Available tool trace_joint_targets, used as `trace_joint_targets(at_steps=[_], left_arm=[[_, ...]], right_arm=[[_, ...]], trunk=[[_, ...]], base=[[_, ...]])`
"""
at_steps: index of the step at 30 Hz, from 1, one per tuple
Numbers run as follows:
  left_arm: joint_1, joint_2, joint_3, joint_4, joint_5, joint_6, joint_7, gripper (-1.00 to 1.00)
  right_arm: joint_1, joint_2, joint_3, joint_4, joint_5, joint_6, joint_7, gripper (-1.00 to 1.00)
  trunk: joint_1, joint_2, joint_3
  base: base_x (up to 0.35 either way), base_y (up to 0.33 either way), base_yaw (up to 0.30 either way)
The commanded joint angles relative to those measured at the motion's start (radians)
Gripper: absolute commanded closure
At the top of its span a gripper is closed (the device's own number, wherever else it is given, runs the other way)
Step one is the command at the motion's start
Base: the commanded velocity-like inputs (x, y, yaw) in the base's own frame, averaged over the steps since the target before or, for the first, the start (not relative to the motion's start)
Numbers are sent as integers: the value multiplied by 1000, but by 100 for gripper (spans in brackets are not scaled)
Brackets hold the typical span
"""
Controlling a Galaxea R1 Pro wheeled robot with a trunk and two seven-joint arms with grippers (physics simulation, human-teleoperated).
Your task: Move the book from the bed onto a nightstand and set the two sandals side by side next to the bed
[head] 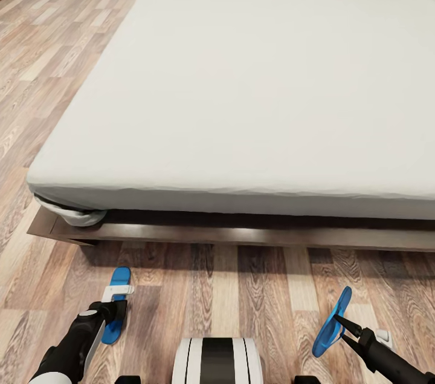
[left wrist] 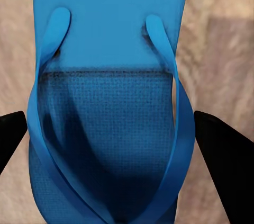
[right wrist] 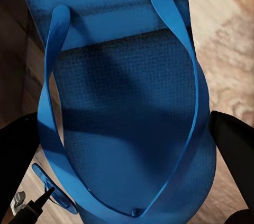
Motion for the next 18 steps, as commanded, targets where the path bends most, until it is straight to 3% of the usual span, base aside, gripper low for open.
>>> trace_joint_targets(at_steps=[1,8,18], left_arm=[[0,-1,5,-2,-11,4,-9,100],[0,-1,5,-2,-11,4,-9,100],[0,-2,5,-2,-11,4,-9,100]], right_arm=[[0,0,-2,0,-3,6,2,100],[-1,0,-2,0,-3,6,2,100],[-1,0,-2,-2,-3,6,2,100]], trunk=[[0,0,-1],[3,-2,-24],[3,-2,-24]], base=[[0,0,0],[0,0,0],[0,0,0]])
